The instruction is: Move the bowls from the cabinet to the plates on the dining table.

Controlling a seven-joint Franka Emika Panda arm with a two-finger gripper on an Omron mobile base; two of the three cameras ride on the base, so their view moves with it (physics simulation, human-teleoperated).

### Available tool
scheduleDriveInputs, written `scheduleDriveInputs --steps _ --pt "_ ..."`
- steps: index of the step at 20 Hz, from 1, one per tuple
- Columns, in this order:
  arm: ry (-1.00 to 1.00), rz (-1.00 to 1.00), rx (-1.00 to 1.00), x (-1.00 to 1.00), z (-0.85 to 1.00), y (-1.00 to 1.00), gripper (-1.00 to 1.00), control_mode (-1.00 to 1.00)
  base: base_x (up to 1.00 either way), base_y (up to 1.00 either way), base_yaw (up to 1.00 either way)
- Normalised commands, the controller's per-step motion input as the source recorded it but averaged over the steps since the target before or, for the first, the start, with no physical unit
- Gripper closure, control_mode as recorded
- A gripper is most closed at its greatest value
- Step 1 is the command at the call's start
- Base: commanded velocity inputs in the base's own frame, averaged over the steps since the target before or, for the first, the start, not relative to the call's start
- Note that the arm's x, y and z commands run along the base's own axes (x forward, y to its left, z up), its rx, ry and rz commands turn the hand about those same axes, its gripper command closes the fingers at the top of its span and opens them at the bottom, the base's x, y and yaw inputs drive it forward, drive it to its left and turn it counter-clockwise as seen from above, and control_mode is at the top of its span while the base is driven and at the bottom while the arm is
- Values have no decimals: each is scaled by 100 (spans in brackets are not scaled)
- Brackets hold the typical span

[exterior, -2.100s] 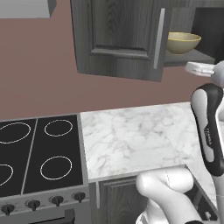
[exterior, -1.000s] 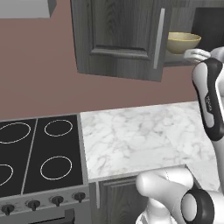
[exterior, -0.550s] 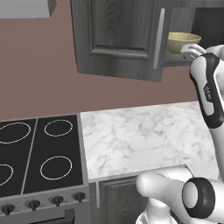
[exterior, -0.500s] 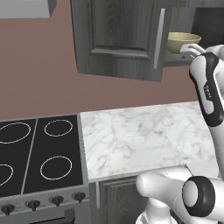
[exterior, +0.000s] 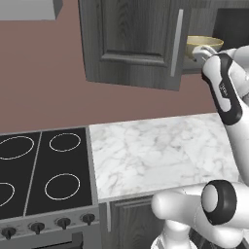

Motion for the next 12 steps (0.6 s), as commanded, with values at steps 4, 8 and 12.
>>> scheduleDriveInputs --steps 4,8,12 --pt "0 3 6 29 -4 18 -100 -100 0 0 0" --pt "0 4 5 27 -5 18 -100 -100 0 0 0" --pt "0 4 6 28 -4 17 -100 -100 0 0 0"
